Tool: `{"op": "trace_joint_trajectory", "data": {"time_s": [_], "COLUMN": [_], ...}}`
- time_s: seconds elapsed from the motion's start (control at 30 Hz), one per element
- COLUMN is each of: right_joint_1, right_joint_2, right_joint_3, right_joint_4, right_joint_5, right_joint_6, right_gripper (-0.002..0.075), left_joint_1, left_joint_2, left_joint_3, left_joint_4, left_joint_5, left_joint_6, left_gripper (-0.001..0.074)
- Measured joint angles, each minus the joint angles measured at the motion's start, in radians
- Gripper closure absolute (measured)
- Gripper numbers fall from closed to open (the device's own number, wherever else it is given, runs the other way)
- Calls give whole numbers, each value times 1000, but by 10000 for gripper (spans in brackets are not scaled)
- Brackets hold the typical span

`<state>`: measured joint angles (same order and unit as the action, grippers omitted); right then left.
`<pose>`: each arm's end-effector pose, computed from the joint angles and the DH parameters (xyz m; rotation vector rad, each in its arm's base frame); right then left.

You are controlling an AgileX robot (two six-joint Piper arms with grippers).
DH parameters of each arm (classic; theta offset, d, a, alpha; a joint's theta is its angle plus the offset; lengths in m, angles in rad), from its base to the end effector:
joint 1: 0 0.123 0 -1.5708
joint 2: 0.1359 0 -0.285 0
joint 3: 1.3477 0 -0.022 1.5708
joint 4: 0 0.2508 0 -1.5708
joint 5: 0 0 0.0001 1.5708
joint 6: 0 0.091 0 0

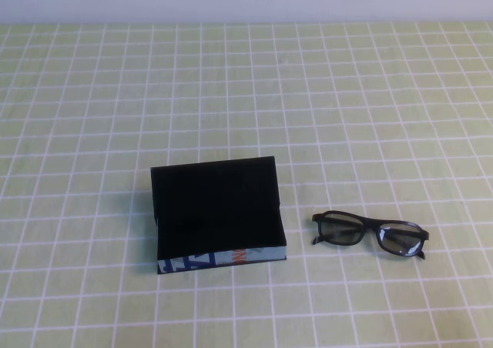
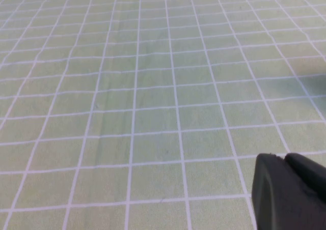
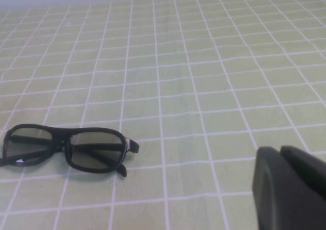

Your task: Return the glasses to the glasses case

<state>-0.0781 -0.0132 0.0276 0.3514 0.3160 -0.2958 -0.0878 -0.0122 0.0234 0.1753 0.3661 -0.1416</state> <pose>0.0544 0.0055 0.1778 0.0289 1.7948 0.0686 0.0530 0.0011 0.1735 0.0587 1.8543 0.0124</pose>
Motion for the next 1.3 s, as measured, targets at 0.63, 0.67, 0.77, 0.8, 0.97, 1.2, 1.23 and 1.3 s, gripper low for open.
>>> {"op": "trace_joint_trajectory", "data": {"time_s": [0.63,0.67,0.77,0.8,0.97,1.2,1.23,1.3], "right_joint_1": [0,0,0,0,0,0,0,0], "right_joint_2": [0,0,0,0,0,0,0,0], "right_joint_3": [0,0,0,0,0,0,0,0], "right_joint_4": [7,7,7,9,9,26,34,55], "right_joint_5": [-3,-3,-3,-3,-4,-27,-35,-62], "right_joint_6": [0,0,0,0,0,0,0,0], "right_gripper": [745,745,745,745,745,745,745,745], "left_joint_1": [0,0,0,0,0,0,0,0], "left_joint_2": [0,0,0,0,0,0,0,0], "left_joint_3": [0,0,0,0,0,0,0,0], "left_joint_4": [7,7,9,9,15,18,18,18], "left_joint_5": [0,0,0,0,0,-22,-33,-73], "left_joint_6": [0,0,0,0,0,0,0,0], "left_gripper": [737,737,737,737,737,737,737,737]}}
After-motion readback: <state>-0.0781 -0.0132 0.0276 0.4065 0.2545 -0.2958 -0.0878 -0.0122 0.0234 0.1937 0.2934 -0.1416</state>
